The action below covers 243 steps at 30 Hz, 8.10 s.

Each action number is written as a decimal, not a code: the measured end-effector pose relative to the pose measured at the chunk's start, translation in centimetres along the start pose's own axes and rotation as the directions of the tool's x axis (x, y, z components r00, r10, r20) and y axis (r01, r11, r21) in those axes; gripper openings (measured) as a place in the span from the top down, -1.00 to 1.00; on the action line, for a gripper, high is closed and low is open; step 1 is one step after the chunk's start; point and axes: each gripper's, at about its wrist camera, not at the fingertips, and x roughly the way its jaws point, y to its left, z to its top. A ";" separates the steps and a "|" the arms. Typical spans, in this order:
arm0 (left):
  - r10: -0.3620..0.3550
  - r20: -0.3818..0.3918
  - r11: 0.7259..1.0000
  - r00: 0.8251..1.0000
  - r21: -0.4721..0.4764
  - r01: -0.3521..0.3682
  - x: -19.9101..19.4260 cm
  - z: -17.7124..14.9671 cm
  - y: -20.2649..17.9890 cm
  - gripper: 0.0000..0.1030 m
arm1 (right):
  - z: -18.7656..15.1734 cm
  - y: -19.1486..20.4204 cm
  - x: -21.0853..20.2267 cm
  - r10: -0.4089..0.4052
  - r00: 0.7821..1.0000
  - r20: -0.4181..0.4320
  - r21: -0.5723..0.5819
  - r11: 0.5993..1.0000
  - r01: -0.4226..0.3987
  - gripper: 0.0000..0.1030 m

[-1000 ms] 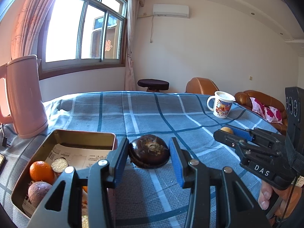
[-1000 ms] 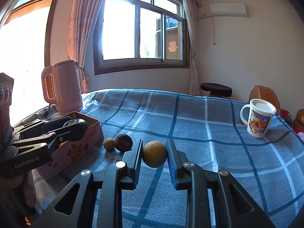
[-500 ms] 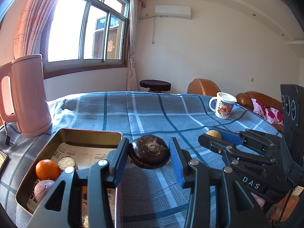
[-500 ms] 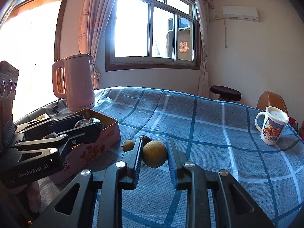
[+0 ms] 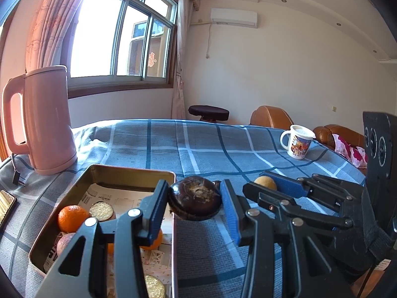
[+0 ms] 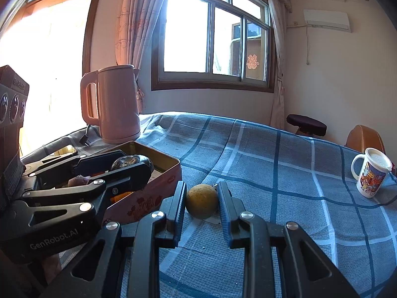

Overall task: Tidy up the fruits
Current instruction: 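Carry the purple-brown fruit with the left tool while the right tool carries the yellow fruit, then release the purple-brown fruit into the tin with the left tool while the right tool releases the yellow fruit, then grasp another purple-brown fruit with the left tool while the right tool grasps a yellow-green fruit, then lift and carry both fruits toward the tin with both tools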

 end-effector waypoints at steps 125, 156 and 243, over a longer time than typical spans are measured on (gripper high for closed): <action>0.190 -0.022 0.975 0.981 -0.111 -0.192 -2.4 0.2 8.6 -0.80 | 0.6 2.6 9.6 -0.014 0.965 -0.263 -0.260 0.964 -0.057 0.24; 0.048 -0.101 0.998 0.994 0.037 -0.044 3.2 2.8 -0.9 -0.80 | 0.6 -6.8 5.5 -0.123 0.978 -0.170 0.010 0.992 0.127 0.47; 0.015 -0.177 0.987 0.984 0.158 0.013 10.2 1.8 -8.0 0.25 | 0.0 -10.7 0.7 -0.184 0.983 0.024 0.115 0.977 0.180 0.46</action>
